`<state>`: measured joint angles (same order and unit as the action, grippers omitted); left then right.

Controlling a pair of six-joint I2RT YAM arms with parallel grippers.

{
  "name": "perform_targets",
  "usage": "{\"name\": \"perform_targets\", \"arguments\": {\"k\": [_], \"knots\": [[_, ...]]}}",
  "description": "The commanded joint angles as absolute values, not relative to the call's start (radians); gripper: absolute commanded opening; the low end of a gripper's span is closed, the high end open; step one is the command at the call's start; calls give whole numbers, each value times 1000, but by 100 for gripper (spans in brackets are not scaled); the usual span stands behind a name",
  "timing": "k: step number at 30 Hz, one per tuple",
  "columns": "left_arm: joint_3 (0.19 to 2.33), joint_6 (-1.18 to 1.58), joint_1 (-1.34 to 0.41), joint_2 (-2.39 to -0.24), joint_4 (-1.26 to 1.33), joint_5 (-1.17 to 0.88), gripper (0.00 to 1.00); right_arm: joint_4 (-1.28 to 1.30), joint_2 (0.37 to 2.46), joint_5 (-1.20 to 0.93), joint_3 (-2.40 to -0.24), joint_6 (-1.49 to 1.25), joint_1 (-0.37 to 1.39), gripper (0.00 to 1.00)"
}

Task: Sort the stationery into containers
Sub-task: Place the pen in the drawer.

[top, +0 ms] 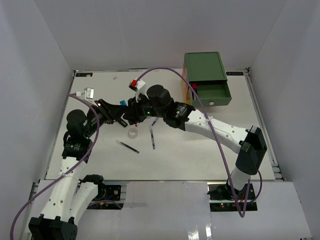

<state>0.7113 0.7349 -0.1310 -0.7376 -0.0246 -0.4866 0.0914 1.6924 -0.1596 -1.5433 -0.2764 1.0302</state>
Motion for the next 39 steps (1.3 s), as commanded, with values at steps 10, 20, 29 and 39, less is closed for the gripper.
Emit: {"name": "perform_targets", "arguments": {"k": [10, 20, 29, 39], "knots": [[701, 695, -140, -730, -15, -476, 60, 103, 1664, -69, -1530, -298, 1037, 13], [770, 660, -140, -776, -141, -290, 98, 153, 1548, 117, -1385, -410, 923, 8], [790, 523, -137, -926, -298, 9, 98, 132, 1323, 172, -1252, -574, 640, 10], [706, 488, -137, -954, -284, 109, 98, 117, 1172, 308, -1149, -713, 381, 18]]}}
